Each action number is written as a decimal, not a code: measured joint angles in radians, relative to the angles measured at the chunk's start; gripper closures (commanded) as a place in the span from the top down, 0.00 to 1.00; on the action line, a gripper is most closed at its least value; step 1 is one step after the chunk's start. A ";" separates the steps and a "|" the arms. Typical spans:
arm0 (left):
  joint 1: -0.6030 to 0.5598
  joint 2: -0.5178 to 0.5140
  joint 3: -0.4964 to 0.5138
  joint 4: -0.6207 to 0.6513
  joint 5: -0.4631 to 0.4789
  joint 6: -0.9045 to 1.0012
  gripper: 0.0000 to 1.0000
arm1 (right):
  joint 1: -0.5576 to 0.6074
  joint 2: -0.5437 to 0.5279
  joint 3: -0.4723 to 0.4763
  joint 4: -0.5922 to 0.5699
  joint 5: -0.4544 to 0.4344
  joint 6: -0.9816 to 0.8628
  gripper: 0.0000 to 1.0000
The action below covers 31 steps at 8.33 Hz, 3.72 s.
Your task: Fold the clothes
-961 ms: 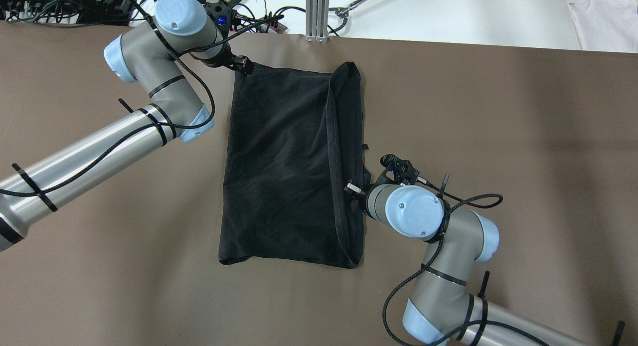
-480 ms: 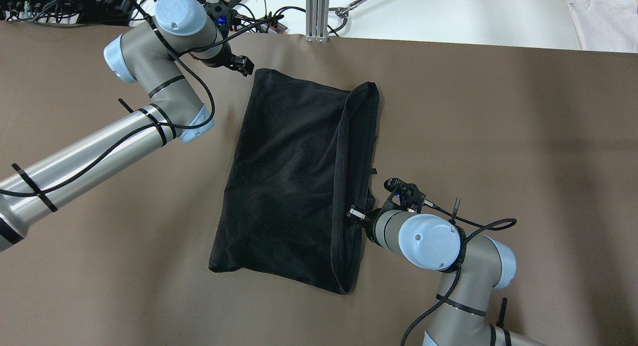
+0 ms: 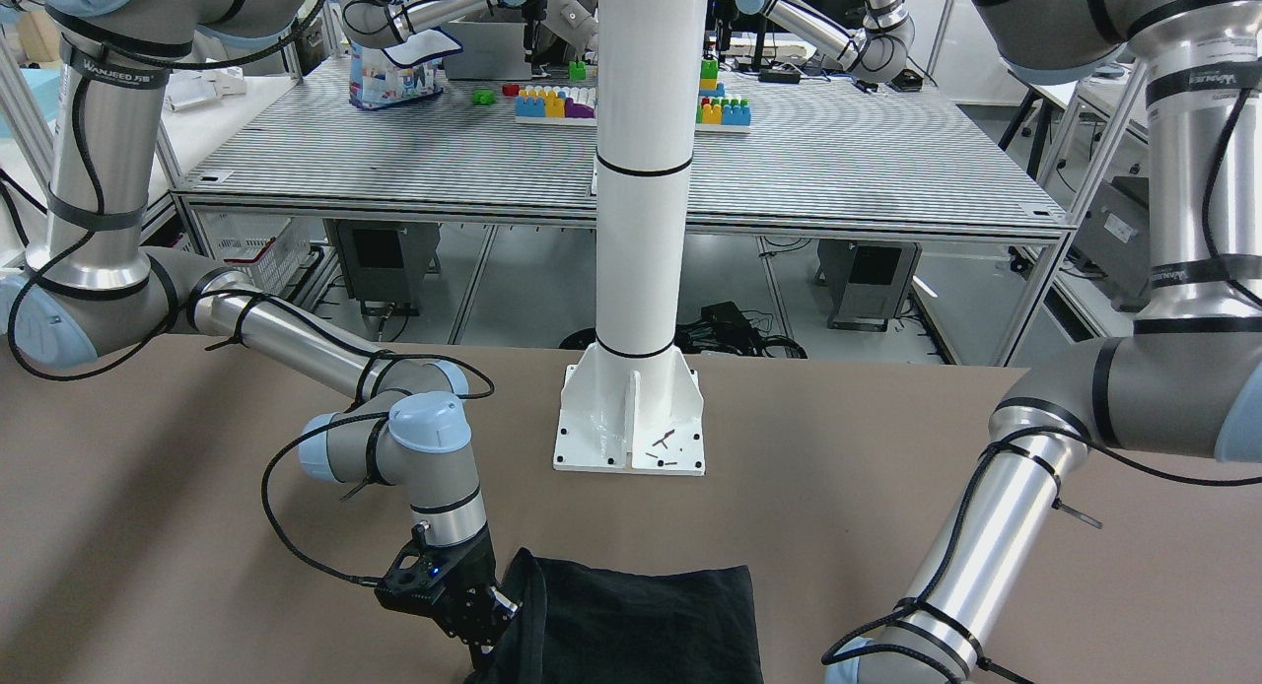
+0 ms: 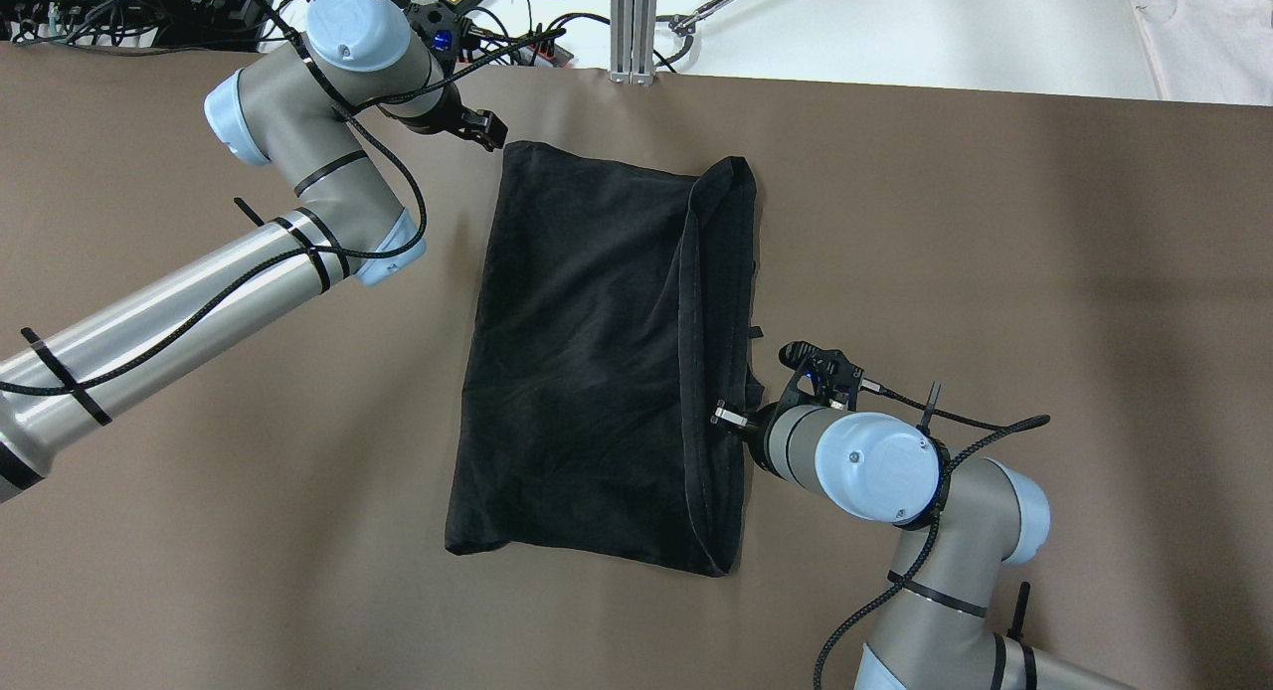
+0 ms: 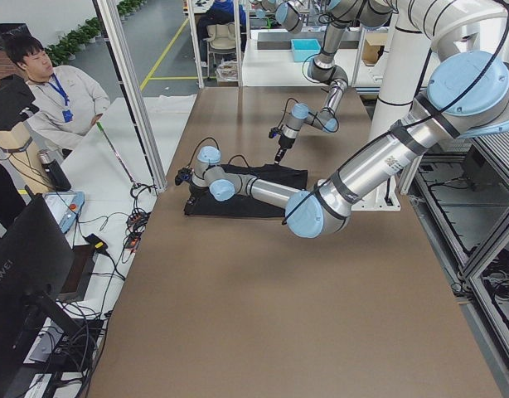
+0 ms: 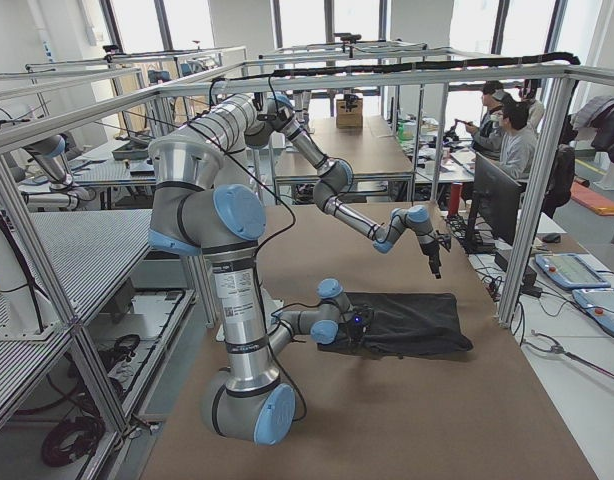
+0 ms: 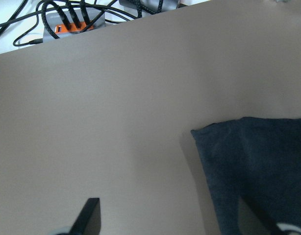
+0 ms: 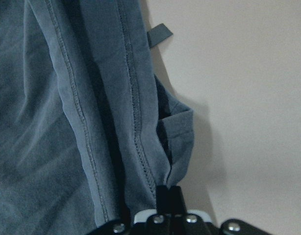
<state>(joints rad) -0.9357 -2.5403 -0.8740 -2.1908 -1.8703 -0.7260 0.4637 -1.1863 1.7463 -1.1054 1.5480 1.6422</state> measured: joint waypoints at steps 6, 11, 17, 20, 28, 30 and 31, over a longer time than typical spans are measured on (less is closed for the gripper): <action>0.000 0.009 -0.008 0.000 -0.001 -0.001 1.00 | 0.015 -0.031 0.004 0.000 -0.001 -0.147 0.94; 0.000 0.011 -0.008 0.000 0.000 -0.001 1.00 | 0.017 -0.006 0.100 -0.120 0.039 -0.176 0.92; 0.000 0.014 -0.008 0.000 0.002 -0.001 1.00 | -0.201 0.000 0.135 -0.282 -0.166 -0.635 0.39; 0.003 0.014 -0.008 0.000 0.004 -0.001 1.00 | -0.216 -0.005 0.134 -0.290 -0.203 -0.776 0.29; 0.010 0.024 -0.008 -0.001 0.006 -0.001 1.00 | -0.214 -0.004 0.148 -0.288 -0.218 -0.791 0.00; 0.013 0.025 -0.008 -0.001 0.007 -0.001 1.00 | -0.204 -0.022 0.169 -0.288 -0.216 -0.789 0.00; 0.013 0.026 -0.008 -0.002 0.008 -0.001 1.00 | -0.201 -0.048 0.187 -0.287 -0.215 -0.781 0.00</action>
<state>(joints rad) -0.9227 -2.5147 -0.8820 -2.1927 -1.8627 -0.7271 0.2628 -1.2339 1.9328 -1.3929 1.3325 0.8608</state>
